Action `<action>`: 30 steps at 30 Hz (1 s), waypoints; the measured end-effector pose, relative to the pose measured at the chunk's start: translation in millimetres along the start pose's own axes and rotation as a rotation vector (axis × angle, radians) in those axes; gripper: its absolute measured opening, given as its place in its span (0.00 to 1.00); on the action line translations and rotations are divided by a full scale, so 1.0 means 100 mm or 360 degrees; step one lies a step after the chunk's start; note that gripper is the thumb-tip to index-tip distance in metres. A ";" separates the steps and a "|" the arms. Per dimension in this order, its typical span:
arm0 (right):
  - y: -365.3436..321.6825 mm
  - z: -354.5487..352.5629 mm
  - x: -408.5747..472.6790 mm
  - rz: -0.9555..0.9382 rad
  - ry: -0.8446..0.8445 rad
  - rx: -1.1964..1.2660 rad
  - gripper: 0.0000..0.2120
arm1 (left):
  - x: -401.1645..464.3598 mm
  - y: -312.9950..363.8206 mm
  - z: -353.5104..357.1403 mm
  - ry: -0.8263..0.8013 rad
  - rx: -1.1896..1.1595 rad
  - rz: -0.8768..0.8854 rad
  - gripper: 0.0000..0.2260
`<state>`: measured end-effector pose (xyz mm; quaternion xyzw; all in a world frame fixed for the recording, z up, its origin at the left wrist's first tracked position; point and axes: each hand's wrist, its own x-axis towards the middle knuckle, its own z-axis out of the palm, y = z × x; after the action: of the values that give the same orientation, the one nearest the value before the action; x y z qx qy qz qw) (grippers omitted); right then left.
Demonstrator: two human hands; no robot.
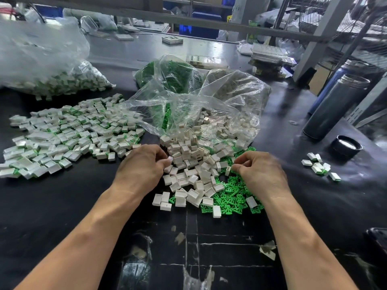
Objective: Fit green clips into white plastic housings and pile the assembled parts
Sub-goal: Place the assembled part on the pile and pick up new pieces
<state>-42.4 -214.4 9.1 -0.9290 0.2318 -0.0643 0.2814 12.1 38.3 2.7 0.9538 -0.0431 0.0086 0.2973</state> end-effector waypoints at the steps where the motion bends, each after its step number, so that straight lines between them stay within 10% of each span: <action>1: -0.01 0.01 0.00 -0.0008 -0.0011 -0.0031 0.04 | 0.00 0.00 0.00 -0.0008 0.0003 -0.0016 0.06; 14: -0.03 0.06 -0.01 -0.0065 0.0027 0.0007 0.05 | 0.00 0.02 0.01 -0.0085 -0.0018 -0.0129 0.08; 30: -0.18 0.21 -0.14 -0.0332 0.0091 0.1145 0.10 | -0.01 0.04 -0.02 -0.0209 -0.0217 -0.0148 0.05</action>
<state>-42.7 -184.3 1.2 -0.7871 0.1063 -0.1959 0.5751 11.2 36.5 6.3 0.9308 -0.0187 -0.0707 0.3582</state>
